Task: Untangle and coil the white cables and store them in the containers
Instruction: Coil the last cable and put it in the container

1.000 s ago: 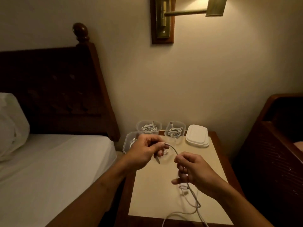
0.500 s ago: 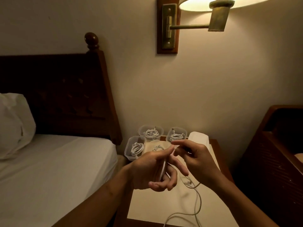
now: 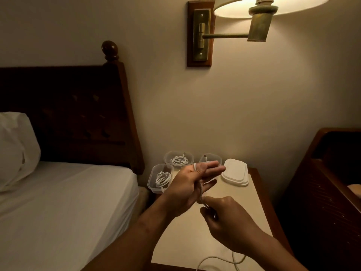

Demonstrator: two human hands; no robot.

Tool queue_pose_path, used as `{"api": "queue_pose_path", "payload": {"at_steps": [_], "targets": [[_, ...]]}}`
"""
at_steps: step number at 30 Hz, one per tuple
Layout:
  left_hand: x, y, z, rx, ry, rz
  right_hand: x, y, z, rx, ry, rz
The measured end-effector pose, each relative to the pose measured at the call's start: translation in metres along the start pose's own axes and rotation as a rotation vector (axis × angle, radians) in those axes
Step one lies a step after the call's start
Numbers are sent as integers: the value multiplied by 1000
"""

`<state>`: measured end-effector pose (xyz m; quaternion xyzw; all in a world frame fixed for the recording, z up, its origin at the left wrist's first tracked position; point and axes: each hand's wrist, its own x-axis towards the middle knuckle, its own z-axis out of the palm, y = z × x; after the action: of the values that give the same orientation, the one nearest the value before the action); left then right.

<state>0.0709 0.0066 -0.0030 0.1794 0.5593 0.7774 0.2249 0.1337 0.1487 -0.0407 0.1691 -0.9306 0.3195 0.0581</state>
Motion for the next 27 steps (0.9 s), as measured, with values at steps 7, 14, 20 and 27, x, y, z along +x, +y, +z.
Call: {"api": "queue_pose_path", "payload": {"at_steps": [7,14,20,27], "targets": [[-2,9,-8,933,27,-72,7,2,-50,-37,93,-150],[-26,0,-20,354,-352,-318,29,18,-77,157,355,-344],[-32,9,7,-205,-518,-149,30,3,-40,663,415,-73],[-15,29,17,-309,-238,118,2,-17,2,783,200,62]]}}
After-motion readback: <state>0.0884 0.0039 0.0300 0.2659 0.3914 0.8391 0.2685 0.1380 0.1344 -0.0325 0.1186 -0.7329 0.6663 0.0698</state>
